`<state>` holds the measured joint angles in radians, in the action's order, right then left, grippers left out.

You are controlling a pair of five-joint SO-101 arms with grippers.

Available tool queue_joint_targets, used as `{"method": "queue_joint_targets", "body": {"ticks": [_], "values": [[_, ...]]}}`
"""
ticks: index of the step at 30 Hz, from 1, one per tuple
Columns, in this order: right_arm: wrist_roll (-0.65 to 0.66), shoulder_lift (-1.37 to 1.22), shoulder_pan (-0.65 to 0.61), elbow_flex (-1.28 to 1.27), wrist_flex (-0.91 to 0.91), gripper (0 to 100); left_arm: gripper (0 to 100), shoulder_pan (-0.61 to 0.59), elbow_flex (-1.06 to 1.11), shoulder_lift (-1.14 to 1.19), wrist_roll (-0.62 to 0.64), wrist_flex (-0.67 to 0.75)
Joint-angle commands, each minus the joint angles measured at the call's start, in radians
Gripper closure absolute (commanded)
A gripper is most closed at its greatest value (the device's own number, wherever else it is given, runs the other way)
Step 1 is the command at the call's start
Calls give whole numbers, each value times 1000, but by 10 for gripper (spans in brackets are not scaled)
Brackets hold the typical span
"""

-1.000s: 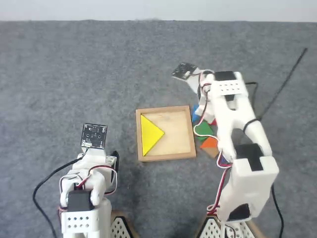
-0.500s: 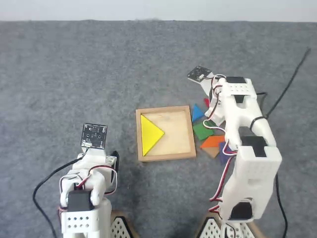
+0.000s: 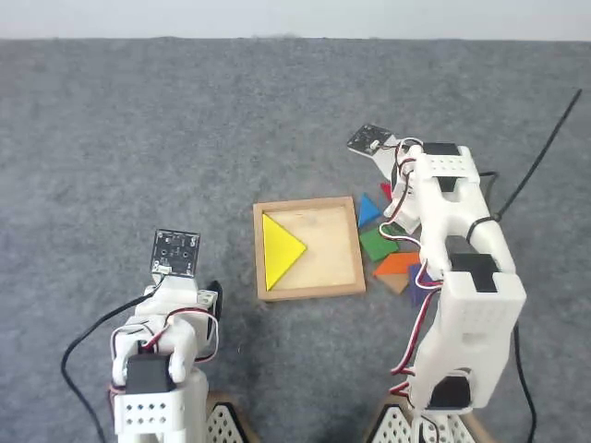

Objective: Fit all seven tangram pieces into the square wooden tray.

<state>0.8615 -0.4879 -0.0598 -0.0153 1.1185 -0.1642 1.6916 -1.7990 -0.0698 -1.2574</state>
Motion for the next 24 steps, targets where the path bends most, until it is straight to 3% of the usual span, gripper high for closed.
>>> {"method": "queue_joint_targets", "body": {"ticks": [1, 5, 13, 19, 24], "values": [[12, 12, 5, 26, 1, 686, 847, 2, -8, -28, -6, -9], [12, 19, 7, 28, 8, 771, 847, 2, -8, -28, -6, -9], [18, 22, 13, 68, 61, 662, 847, 2, -8, -28, -6, -9], [129, 22, 19, 146, 222, 662, 847, 2, -8, -28, -6, -9], [152, 12, 21, 160, 234, 662, 847, 2, -8, -28, -6, -9]]}}
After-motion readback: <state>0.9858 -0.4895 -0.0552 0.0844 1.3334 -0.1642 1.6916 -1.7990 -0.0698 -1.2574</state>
